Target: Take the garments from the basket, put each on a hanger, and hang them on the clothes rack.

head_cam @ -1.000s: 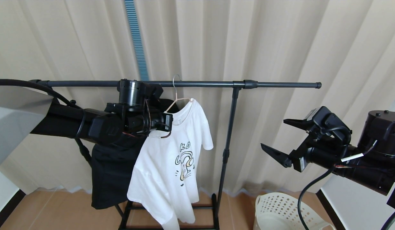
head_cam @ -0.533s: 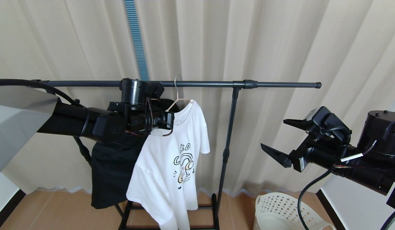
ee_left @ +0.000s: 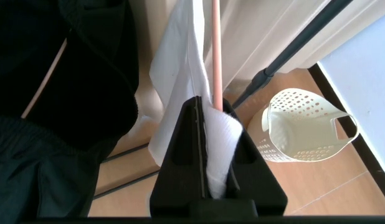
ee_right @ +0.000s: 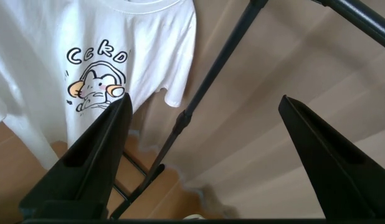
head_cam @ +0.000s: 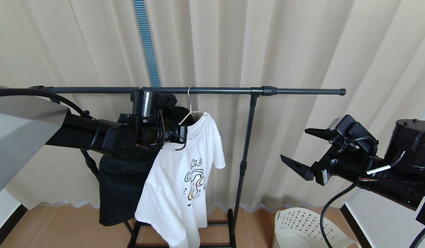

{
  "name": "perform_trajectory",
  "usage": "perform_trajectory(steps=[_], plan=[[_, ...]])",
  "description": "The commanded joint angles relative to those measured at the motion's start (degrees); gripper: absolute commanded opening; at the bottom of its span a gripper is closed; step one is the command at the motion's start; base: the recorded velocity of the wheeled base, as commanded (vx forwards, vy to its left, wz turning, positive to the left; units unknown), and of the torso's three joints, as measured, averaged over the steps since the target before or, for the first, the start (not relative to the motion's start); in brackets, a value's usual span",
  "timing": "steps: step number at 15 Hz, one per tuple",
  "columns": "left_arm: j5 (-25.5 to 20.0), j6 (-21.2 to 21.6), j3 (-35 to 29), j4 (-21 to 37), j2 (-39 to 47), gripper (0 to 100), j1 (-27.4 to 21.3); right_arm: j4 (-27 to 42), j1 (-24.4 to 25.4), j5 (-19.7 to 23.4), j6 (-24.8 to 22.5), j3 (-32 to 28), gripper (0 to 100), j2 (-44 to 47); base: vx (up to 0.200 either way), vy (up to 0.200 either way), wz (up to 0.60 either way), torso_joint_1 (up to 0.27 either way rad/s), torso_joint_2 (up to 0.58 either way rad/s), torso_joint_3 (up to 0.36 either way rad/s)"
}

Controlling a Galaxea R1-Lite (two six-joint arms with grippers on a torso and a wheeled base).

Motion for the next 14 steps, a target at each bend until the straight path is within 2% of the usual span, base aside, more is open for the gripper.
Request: perform_trajectory(steps=[1,2,10,14], plan=[[0.0,0.1,0.1,-0.1,-0.2,0,0.0,0.0,0.0,0.0,0.0,0.0,100,0.1,0.000,0.000,0.00,0.000,0.00,0.000],[0.0,0.1,0.4,-0.1,-0.3,100,0.0,0.0,0.0,0.0,0.0,0.0,100,0.1,0.000,0.000,0.00,0.000,0.00,0.000],[0.9,0.0,2.1,-0.1,-2.6,100,-0.1,0.0,0.0,0.0,0.0,0.0,100,-0.3,0.000,0.000,0.00,0.000,0.00,0.000],[1.4,0.2,6.3,0.0,-9.2,100,-0.2,0.0,0.0,0.0,0.0,0.1,100,-0.4,0.000,0.000,0.00,0.000,0.00,0.000]])
